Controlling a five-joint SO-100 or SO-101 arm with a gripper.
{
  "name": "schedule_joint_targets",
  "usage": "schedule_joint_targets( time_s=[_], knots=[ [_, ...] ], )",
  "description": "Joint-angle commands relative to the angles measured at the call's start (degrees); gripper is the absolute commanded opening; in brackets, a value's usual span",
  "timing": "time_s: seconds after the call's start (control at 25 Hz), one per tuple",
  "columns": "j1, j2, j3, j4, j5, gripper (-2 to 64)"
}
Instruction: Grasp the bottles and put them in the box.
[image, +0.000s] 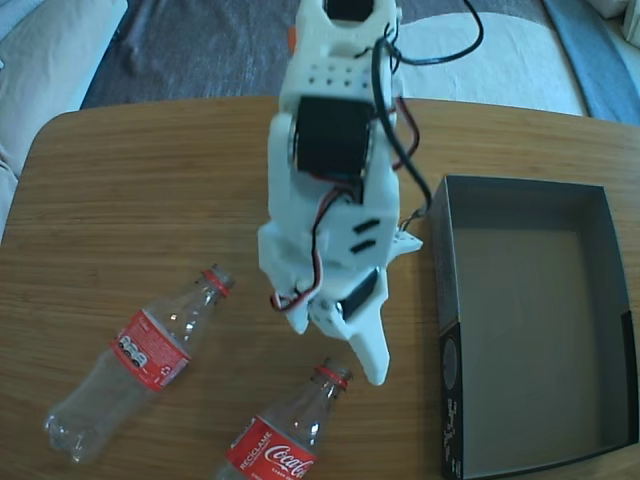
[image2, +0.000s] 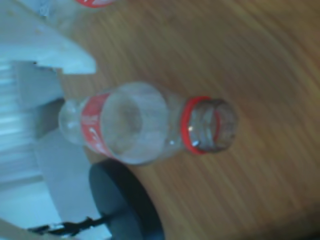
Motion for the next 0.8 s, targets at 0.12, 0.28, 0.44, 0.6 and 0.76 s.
schedule_joint_targets(
  time_s=[0.12, 0.28, 0.44, 0.6, 0.76],
  knots=[
    [1.6, -3.6, -6.5, 0.4, -6.0, 44.5],
    [2.0, -6.9, -6.7, 0.4, -7.6, 44.5],
    [1.5, -10.9, -9.8, 0.4, -7.1, 44.5],
    [1.3, -15.2, -14.5, 0.4, -7.0, 44.5],
    [1.1, -18.0, -18.4, 0.4, -7.0, 45.2]
  ],
)
